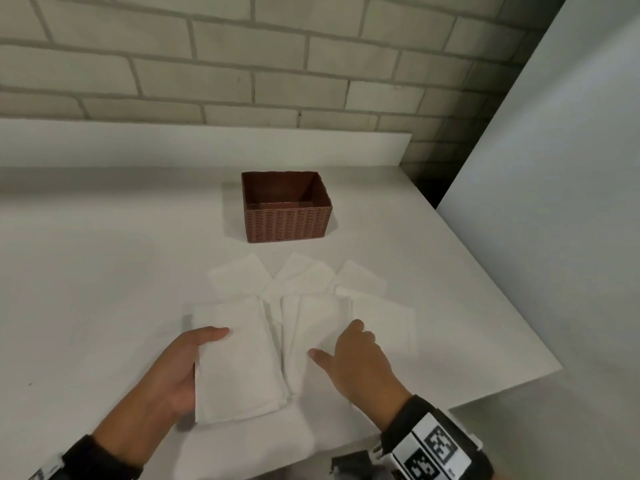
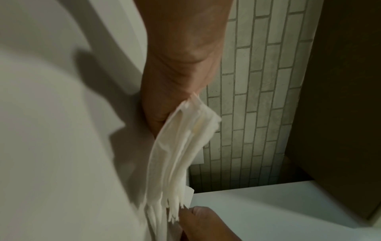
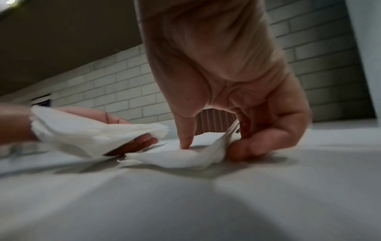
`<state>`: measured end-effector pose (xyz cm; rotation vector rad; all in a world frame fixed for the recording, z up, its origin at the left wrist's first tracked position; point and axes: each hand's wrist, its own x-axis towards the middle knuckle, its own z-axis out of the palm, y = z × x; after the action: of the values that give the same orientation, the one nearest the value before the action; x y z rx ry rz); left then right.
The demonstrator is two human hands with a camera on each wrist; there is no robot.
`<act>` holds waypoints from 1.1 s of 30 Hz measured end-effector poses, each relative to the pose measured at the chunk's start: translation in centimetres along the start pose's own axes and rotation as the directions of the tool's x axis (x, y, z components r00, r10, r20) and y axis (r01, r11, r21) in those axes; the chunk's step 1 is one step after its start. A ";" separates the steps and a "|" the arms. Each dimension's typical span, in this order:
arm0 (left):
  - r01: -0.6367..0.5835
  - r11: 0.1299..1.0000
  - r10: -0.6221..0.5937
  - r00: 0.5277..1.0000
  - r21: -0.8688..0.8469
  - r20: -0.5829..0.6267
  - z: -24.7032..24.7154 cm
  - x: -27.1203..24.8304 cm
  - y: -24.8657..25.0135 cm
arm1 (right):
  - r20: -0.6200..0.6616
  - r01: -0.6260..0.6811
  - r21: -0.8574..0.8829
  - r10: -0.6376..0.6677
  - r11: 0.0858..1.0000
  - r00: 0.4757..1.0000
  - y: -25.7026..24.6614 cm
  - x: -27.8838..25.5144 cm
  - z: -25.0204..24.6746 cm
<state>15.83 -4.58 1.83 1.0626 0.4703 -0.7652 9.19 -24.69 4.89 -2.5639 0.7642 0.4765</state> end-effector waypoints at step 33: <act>0.007 1.000 -0.007 0.999 0.004 0.049 4.3 0.0 -0.5 | 0.322 0.289 -0.294 -0.190 0.911 0.927 5.6 9.4 -10.0</act>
<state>15.44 -8.59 3.34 1.0437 0.4313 -0.7967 15.33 -37.84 7.68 -2.7580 0.2704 0.9428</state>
